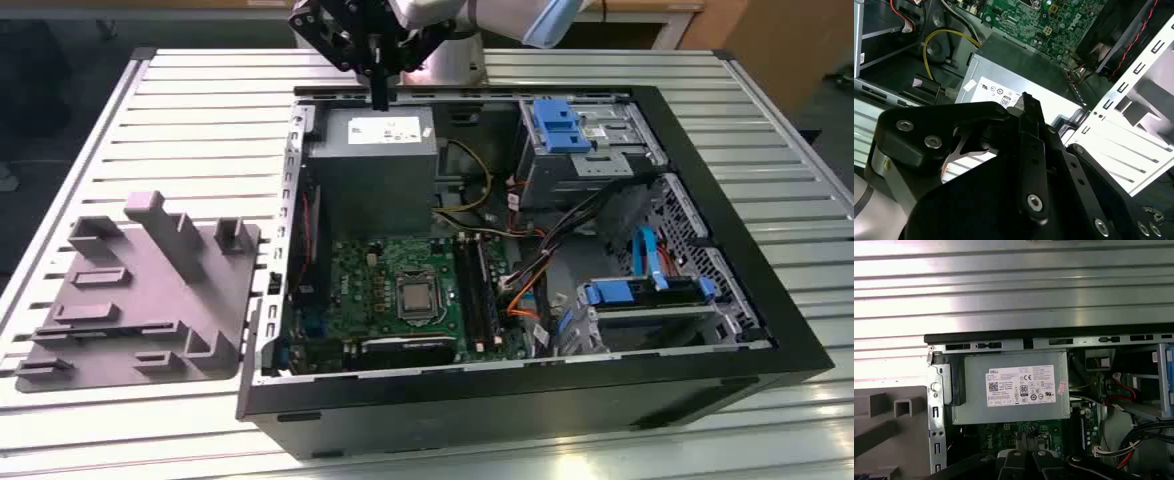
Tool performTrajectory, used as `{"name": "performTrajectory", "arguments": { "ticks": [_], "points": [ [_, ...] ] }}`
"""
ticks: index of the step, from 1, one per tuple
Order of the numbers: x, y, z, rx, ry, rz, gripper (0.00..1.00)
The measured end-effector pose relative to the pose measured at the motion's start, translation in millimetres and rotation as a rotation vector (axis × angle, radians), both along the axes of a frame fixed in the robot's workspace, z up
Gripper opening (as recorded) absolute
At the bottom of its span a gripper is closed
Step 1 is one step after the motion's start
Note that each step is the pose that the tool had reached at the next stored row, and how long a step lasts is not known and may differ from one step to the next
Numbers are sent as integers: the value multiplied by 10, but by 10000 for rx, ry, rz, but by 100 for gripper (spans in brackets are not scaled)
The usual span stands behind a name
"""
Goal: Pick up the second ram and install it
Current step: 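Reach for the second ram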
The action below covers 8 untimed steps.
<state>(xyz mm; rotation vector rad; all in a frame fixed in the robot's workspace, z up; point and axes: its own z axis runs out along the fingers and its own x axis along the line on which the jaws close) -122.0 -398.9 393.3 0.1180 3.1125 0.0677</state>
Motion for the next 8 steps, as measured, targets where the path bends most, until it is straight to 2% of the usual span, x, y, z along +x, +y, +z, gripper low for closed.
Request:
{"name": "performTrajectory", "arguments": {
  "ticks": [8],
  "points": [
    [-11,0,0,-1,0,-1,11]
  ]
}}
